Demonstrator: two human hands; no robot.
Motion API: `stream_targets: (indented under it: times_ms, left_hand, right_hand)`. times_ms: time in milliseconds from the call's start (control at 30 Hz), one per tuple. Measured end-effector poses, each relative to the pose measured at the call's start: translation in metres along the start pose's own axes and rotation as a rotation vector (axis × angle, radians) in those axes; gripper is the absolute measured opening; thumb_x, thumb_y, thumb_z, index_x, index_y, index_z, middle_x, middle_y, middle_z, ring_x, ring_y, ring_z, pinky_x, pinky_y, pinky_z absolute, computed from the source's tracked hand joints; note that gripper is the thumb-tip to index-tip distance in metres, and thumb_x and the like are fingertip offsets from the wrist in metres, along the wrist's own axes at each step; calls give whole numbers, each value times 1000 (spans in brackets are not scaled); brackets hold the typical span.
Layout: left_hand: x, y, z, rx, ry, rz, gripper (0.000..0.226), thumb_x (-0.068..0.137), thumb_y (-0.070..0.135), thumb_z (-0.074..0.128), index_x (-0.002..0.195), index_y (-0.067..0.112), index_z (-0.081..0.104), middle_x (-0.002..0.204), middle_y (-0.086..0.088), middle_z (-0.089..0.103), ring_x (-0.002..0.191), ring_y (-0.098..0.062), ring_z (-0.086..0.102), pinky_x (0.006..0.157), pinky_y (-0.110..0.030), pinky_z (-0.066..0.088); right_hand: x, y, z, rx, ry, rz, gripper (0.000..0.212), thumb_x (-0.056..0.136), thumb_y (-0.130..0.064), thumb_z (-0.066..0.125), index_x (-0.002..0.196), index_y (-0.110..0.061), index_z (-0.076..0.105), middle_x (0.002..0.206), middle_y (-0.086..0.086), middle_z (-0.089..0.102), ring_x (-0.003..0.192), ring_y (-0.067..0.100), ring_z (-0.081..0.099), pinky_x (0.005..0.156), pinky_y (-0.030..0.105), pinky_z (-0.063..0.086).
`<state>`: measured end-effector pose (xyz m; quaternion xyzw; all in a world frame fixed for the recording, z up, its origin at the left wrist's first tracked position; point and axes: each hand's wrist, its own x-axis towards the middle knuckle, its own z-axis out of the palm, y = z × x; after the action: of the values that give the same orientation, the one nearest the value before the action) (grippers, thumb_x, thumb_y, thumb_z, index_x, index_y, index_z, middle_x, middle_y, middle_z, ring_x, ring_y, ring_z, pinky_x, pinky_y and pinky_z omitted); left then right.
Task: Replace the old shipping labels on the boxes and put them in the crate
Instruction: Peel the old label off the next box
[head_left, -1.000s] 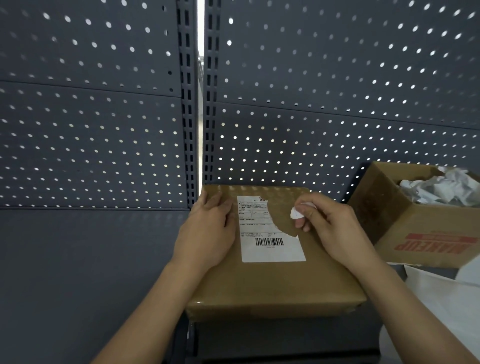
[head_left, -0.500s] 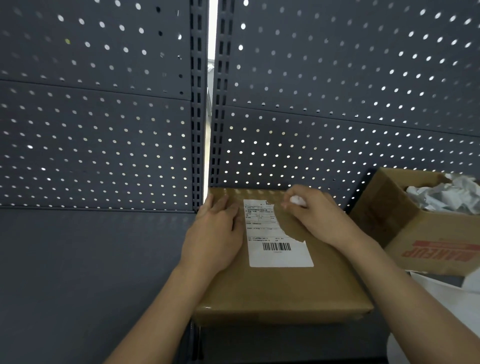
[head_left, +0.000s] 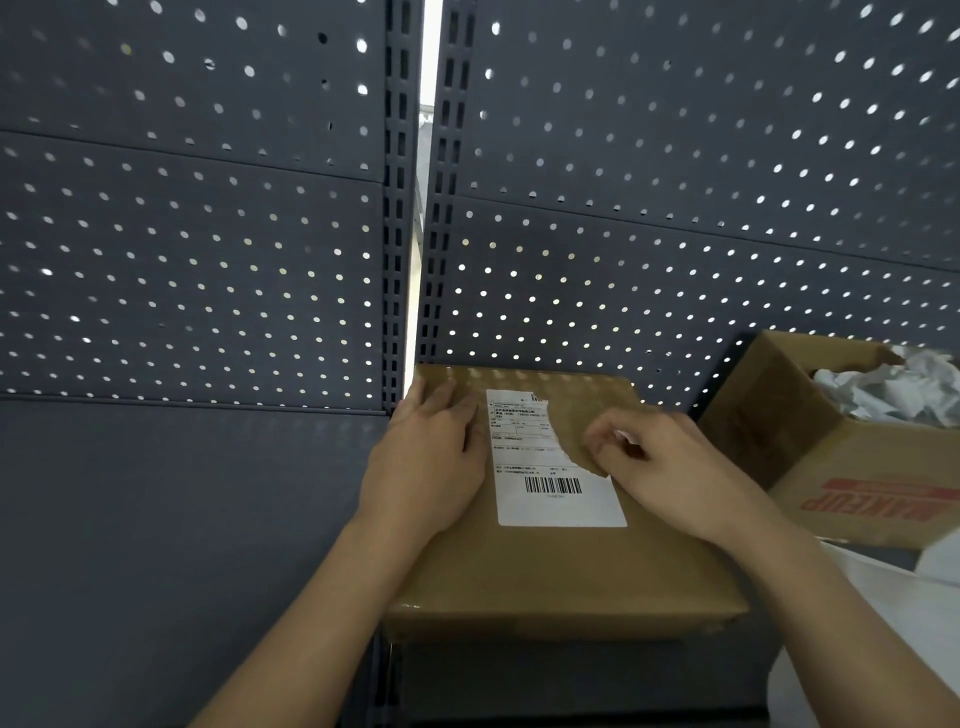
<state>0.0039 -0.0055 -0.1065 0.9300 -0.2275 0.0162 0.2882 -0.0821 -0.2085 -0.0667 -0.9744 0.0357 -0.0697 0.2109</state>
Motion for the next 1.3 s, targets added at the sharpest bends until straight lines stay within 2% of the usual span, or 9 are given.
stream_targets:
  times_ms: [133,333,633,800,967,1033,1100,1200,1300]
  left_hand:
    - [0,-2,1,-9,6,0,45,102,38,32,146,31,39,157,12,26,149,-11,-2,105,-44,38]
    - [1,-2,2,-7,5,-3,45,102,38,33,146,31,38,158,11,25,149,-11,-4,106,-42,37]
    - [0,-1,2,2,0,-4,44,102,37,33,146,31,39,158,10,25,149,-13,-2,106,-43,37]
    - [0,-2,3,2,4,1,44,102,37,33,145,30,40,157,10,26,149,-13,-2,106,-44,37]
    - [1,-2,2,5,4,1,43,101,35,34,143,29,43,157,10,27,149,-14,-1,105,-43,38]
    - [0,-2,2,11,12,10,41,101,33,34,140,27,47,155,9,31,149,-13,2,103,-41,40]
    - [0,-1,1,15,27,16,40,101,32,34,137,25,51,153,9,35,148,-12,5,100,-40,42]
    - [0,-1,1,14,45,25,39,101,32,35,135,24,52,149,9,40,147,-12,9,97,-39,43]
    - [1,0,2,21,49,24,39,101,33,34,135,26,52,148,10,40,146,-10,10,94,-39,44]
  right_hand:
    - [-8,2,-7,-86,-10,15,16,88,-19,58,79,-28,66,76,-12,64,77,1,56,66,17,45]
    - [-15,2,-6,-130,-32,37,13,87,-24,63,76,-29,65,75,-11,65,74,1,58,66,23,49]
    - [-16,3,4,-190,-118,-23,15,98,-22,47,84,-26,51,88,-9,53,80,12,54,74,39,50]
    - [-15,3,4,-165,-149,6,18,98,-17,44,84,-26,50,90,-10,53,82,10,52,76,36,48]
    - [-20,5,-1,-58,-69,2,16,98,-22,50,86,-30,55,87,-15,57,84,2,53,70,16,41]
    - [-24,5,-3,-22,-35,25,6,97,-34,53,97,-32,59,91,-14,60,89,2,54,76,19,43]
    - [-27,6,-3,-21,-34,48,13,93,-44,57,100,-33,60,88,-12,57,85,2,54,75,23,45]
    - [-29,2,0,-37,-16,38,11,91,-40,63,88,-29,63,80,-11,54,77,3,53,67,20,43]
    - [-29,0,8,-70,28,6,13,94,-28,61,81,-25,61,79,-11,56,76,4,53,70,25,45]
